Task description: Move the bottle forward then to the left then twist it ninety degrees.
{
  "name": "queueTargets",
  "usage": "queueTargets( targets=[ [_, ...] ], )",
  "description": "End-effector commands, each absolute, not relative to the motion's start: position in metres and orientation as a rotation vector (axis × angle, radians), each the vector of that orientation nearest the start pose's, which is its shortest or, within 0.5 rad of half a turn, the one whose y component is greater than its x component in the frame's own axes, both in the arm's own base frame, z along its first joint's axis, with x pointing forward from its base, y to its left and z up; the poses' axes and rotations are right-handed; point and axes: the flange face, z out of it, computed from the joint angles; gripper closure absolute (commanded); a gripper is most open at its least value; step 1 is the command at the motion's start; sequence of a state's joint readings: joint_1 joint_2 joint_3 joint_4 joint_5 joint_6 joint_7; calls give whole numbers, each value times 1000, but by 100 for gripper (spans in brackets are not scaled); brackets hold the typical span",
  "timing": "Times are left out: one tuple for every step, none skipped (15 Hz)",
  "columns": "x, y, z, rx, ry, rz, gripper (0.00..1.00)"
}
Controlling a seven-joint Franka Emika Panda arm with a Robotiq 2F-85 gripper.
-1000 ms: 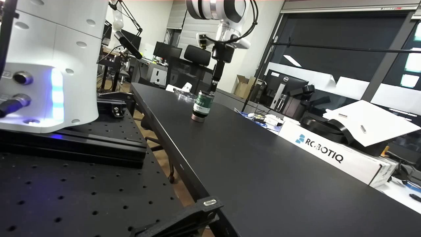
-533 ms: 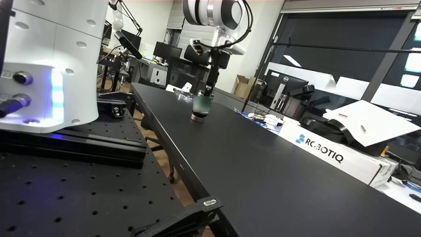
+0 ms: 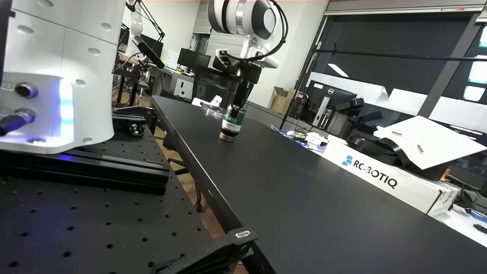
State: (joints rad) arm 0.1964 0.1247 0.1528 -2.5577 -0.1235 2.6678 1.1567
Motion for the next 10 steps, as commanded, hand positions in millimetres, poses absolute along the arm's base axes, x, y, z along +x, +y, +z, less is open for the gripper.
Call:
queueTargets(
  targets=[
    [424, 151, 235, -2989, 990, -87, 55],
    [427, 146, 242, -3001, 927, -120, 55],
    [429, 142, 248, -3023, 853, -146, 55],
    [432, 136, 255, -3055, 735, -158, 55],
    [435, 130, 262, -3075, 640, -179, 55],
    [438, 129, 267, -3083, 547, -169, 55],
    [441, 130, 271, -3094, 457, -156, 55],
    [442, 130, 276, -3098, 365, -149, 55],
    [445, 130, 281, -3099, 274, -133, 55],
    [447, 131, 284, -3096, 185, -113, 55]
  ],
)
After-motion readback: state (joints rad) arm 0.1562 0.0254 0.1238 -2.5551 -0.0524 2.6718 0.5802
